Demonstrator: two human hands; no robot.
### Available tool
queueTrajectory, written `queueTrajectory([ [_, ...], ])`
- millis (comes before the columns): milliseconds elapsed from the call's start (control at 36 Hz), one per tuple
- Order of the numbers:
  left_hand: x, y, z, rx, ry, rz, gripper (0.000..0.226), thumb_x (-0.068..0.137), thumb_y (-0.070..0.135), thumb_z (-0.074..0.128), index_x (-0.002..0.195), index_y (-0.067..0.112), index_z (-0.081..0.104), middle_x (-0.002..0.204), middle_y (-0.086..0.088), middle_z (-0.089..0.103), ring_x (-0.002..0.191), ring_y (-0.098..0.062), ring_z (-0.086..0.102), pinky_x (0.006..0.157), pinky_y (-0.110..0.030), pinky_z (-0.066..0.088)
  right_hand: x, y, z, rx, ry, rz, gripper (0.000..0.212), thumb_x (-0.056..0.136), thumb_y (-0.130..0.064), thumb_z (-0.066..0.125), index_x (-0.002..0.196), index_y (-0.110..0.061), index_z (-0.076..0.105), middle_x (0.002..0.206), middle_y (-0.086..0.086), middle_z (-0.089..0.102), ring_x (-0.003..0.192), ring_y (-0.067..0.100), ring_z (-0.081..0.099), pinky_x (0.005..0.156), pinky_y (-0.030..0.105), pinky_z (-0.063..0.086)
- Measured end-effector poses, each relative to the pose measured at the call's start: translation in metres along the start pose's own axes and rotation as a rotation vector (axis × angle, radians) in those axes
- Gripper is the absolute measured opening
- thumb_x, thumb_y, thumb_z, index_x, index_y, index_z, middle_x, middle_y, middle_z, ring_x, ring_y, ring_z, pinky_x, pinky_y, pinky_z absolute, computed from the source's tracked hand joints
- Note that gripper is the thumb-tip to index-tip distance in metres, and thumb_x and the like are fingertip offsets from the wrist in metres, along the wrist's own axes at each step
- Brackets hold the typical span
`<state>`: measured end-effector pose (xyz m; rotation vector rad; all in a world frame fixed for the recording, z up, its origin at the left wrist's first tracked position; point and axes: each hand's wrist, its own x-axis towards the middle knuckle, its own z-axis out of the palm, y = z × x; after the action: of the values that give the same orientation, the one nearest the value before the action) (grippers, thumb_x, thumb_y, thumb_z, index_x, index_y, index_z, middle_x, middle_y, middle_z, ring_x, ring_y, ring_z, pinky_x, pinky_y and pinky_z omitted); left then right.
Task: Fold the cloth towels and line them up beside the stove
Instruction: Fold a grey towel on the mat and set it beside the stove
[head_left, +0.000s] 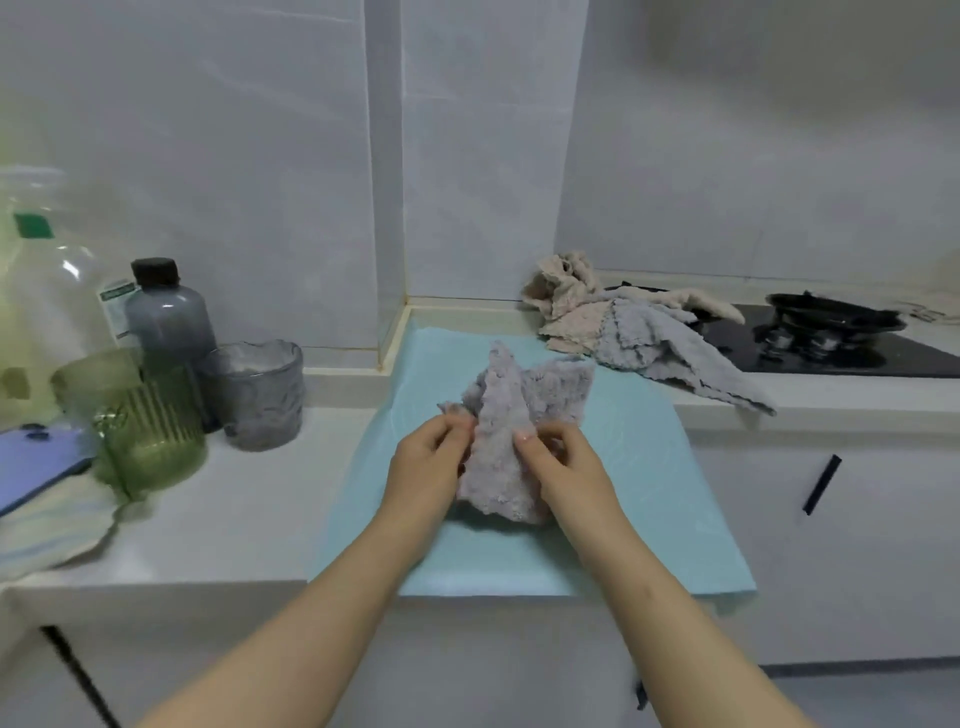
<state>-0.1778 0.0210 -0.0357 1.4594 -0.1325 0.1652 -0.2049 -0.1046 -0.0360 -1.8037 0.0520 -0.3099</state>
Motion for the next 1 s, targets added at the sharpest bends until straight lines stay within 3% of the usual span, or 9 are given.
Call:
queueTrajectory([
  [111,-0.021,0.005,-0.015,-0.037,0.01,-0.038,0.032,0.098,0.022,0.042,0.078,0.021,0.067,0.079,0.002,0.07,0.075,-0.012,0.065,0.068,-0.023,0.051,-0.021,0.006,0.007,-0.337,0.023,-0.131,0.015,0.094,-0.026,0.05,0.106,-0.025,0.059,0.089,-0.007,0.063,0.083,0.01,0.058,0.07,0.024,0.045],
  [278,-0.022,0.004,-0.017,0.117,0.021,-0.047,0.025,0.094,0.012,0.047,0.085,0.03,0.062,0.093,-0.001,0.068,0.092,-0.024,0.065,0.086,-0.046,0.053,-0.021,0.001,0.002,-0.266,0.05,-0.058,0.014,0.095,-0.018,0.047,0.085,-0.019,0.058,0.079,-0.008,0.058,0.081,0.015,0.054,0.064,0.018,0.039],
  [333,-0.02,0.004,-0.017,0.114,0.03,-0.078,0.032,0.091,0.006,0.046,0.101,0.034,0.057,0.097,0.003,0.065,0.092,-0.02,0.063,0.086,-0.046,0.053,-0.021,0.0,0.003,-0.213,0.06,-0.032,0.014,0.095,-0.029,0.048,0.095,-0.02,0.057,0.088,-0.005,0.061,0.087,0.017,0.057,0.073,0.026,0.046],
  [417,-0.015,0.007,-0.015,0.069,-0.026,-0.121,0.059,0.088,-0.005,0.046,0.133,0.031,0.034,0.11,0.0,0.06,0.096,-0.02,0.059,0.083,-0.038,0.052,-0.019,-0.002,0.007,-0.182,0.045,0.02,0.048,0.088,-0.052,0.049,0.128,-0.026,0.044,0.116,-0.002,0.058,0.107,0.022,0.057,0.095,0.041,0.046],
  [500,-0.014,0.01,-0.011,0.081,-0.166,-0.088,0.077,0.089,-0.008,0.049,0.146,0.028,0.013,0.123,0.004,0.047,0.108,-0.015,0.051,0.09,-0.028,0.042,-0.012,-0.004,0.009,-0.345,0.016,0.027,0.065,0.083,-0.062,0.05,0.139,-0.037,0.028,0.13,-0.001,0.052,0.121,0.026,0.047,0.101,0.038,0.038],
  [639,-0.013,0.0,-0.01,0.225,-0.123,-0.091,0.051,0.078,0.002,0.053,0.122,0.028,0.054,0.101,-0.002,0.069,0.092,-0.027,0.066,0.081,-0.048,0.055,-0.002,-0.002,0.013,-0.562,0.025,0.009,0.041,0.089,-0.053,0.044,0.128,-0.039,0.041,0.118,-0.005,0.058,0.117,0.024,0.043,0.091,0.036,0.03],
  [750,-0.014,-0.004,-0.011,0.159,-0.039,-0.038,0.042,0.081,-0.005,0.058,0.093,0.036,0.058,0.097,0.0,0.068,0.091,-0.015,0.065,0.081,-0.035,0.054,0.005,0.003,0.014,-0.567,0.05,-0.048,0.028,0.092,-0.043,0.044,0.118,-0.037,0.049,0.105,-0.005,0.063,0.109,0.023,0.048,0.086,0.035,0.033],
  [861,-0.011,0.002,-0.012,-0.05,0.064,-0.011,0.038,0.08,-0.013,0.057,0.092,0.022,0.06,0.099,-0.007,0.067,0.092,-0.018,0.065,0.076,-0.03,0.053,0.013,0.002,0.018,-0.267,0.002,-0.147,0.012,0.091,-0.031,0.052,0.102,-0.031,0.058,0.095,-0.007,0.065,0.095,0.018,0.058,0.087,0.036,0.047],
  [1000,-0.006,0.016,-0.022,-0.107,0.118,0.112,0.041,0.083,-0.012,0.055,0.089,0.028,0.058,0.091,-0.007,0.065,0.078,-0.017,0.062,0.069,-0.03,0.052,0.024,-0.013,0.015,0.103,0.064,-0.121,0.012,0.095,-0.02,0.05,0.088,-0.027,0.056,0.088,-0.004,0.063,0.085,0.015,0.061,0.076,0.032,0.051],
])
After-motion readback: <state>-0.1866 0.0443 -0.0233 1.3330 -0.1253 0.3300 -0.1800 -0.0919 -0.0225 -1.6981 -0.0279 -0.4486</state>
